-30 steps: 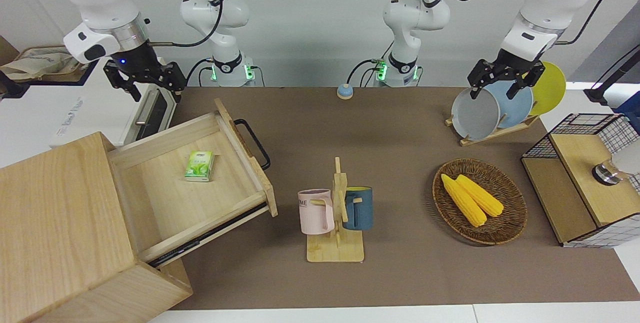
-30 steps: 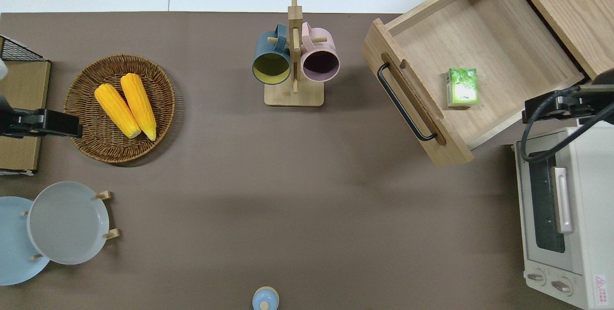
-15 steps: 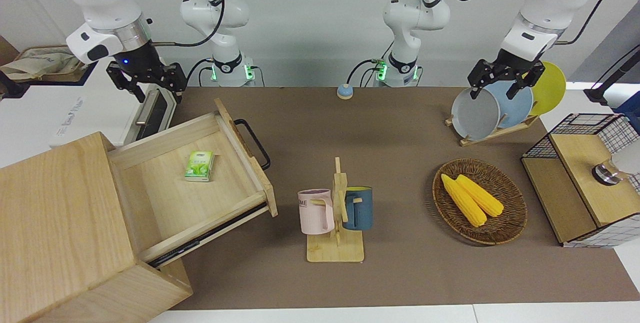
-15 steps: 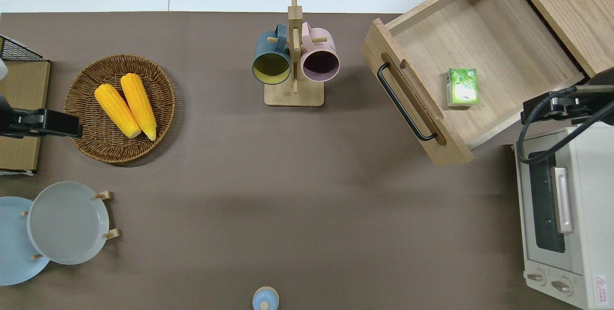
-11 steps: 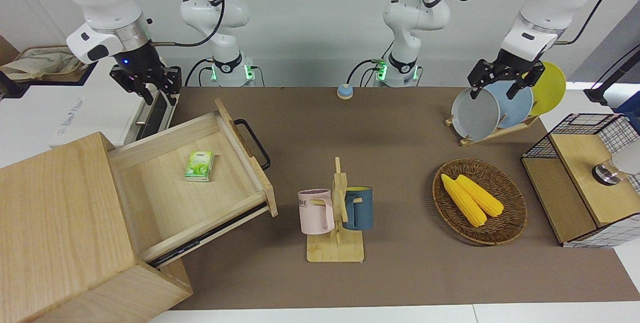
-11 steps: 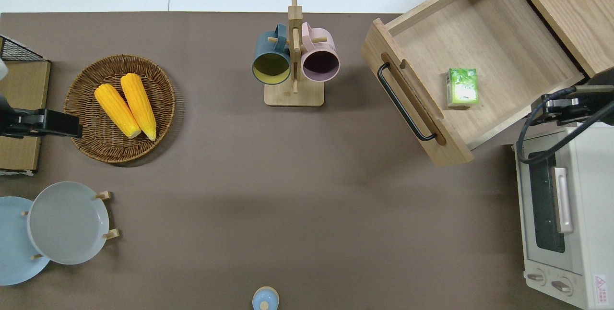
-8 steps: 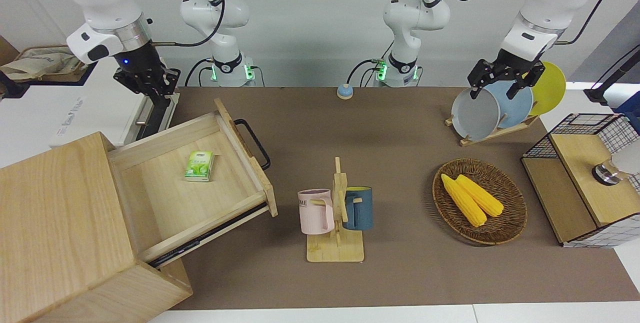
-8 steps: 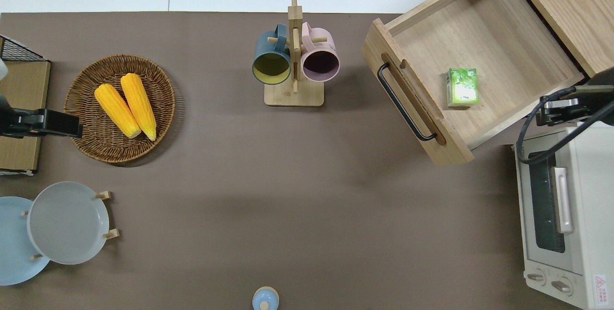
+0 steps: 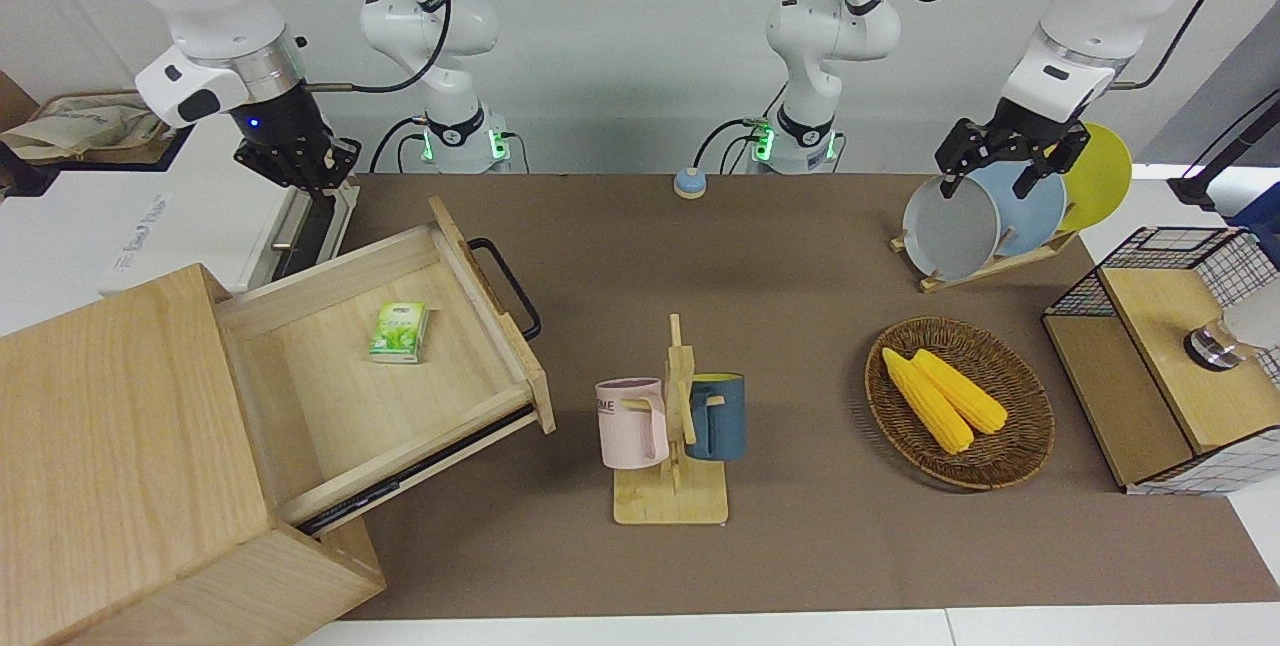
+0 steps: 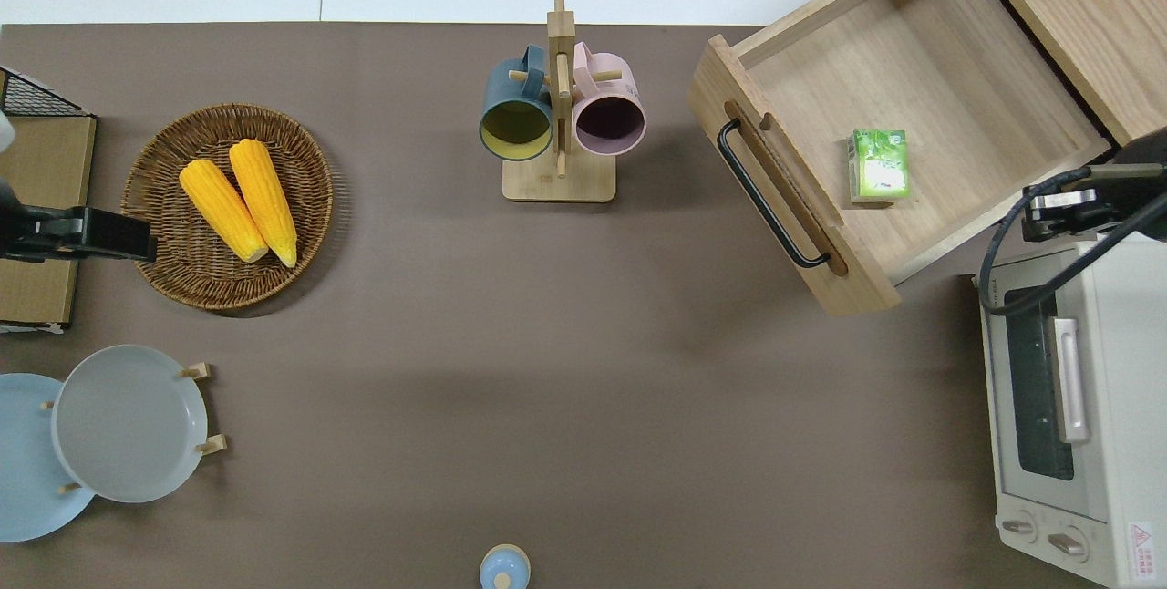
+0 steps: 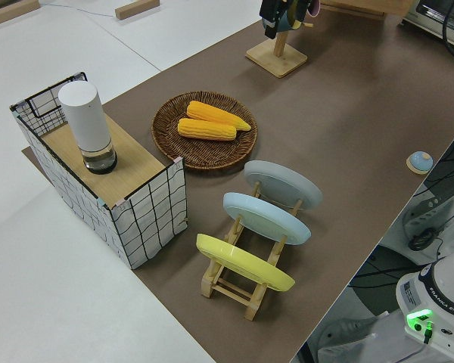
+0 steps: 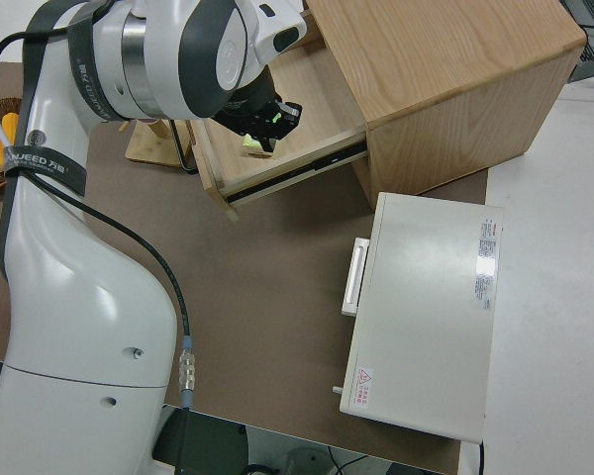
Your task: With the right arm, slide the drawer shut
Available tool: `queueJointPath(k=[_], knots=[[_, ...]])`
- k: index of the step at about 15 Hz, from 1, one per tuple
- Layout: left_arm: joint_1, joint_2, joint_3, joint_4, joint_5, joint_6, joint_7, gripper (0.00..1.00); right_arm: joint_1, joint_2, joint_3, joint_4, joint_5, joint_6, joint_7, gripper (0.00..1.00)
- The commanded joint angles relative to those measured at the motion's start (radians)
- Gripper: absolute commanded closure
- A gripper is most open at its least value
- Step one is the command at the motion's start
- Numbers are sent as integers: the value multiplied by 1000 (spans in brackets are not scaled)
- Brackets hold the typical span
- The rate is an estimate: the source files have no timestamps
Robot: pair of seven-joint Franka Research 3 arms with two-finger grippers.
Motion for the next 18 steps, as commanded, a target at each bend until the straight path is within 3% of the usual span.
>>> queueJointPath(k=[1,5,9,16,18], knots=[[-17,13,17,20,11,0,8,5,2,-9,13,28,15,-57,67,1000],[-17,13,17,20,12,0,8,5,2,-15,59,37,12,-70,178,1000],[-17,13,17,20,12,0,8,2,2,-15,128,66,14,-78,292,1000],[-17,13,17,20,12,0,8,2,2,-4,315,71,-2,-22,652,1000],[-17,13,17,20,12,0,8,2,30,5,333,71,-3,0,751,1000]])
